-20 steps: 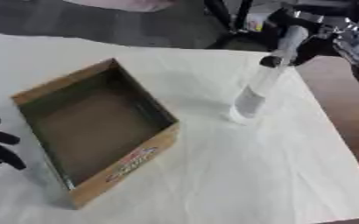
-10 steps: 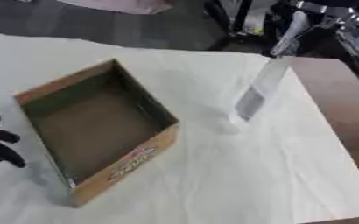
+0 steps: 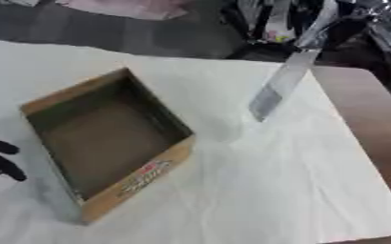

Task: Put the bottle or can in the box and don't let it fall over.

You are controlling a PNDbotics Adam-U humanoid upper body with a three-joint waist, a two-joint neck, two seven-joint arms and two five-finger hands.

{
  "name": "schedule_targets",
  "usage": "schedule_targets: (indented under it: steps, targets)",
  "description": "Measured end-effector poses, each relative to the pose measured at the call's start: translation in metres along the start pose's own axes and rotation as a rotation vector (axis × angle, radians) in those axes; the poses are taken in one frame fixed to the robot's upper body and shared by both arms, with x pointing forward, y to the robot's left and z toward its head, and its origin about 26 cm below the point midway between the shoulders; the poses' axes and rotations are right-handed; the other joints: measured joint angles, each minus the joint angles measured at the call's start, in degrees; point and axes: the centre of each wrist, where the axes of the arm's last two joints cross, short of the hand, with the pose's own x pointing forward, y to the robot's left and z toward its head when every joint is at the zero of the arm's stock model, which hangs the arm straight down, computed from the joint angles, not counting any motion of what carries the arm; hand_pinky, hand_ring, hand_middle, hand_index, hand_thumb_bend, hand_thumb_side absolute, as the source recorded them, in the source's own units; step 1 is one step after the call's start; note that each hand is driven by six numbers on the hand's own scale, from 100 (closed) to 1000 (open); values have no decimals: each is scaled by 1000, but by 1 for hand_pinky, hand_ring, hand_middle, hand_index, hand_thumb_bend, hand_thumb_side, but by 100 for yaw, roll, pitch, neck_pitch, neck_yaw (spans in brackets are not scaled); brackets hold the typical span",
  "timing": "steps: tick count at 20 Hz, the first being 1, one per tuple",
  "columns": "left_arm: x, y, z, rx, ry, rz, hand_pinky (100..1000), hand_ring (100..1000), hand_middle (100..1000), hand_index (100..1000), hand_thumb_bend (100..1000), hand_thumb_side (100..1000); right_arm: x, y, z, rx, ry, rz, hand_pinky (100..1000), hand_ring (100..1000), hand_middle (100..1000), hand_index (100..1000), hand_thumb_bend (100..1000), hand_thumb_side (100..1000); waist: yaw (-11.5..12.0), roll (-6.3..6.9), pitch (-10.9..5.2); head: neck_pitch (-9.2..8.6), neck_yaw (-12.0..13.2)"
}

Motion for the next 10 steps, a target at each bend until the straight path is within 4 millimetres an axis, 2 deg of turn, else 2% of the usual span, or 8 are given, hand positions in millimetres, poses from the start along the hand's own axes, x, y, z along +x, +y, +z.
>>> schedule_targets:
  steps: [10]
  targets:
    - [2,3,-1,-8,-5,3,516,508,617,890,141,755,7,-6,-7,-4,-18,22,100,416,495,238,432,330,179,-66,-77,4,-136]
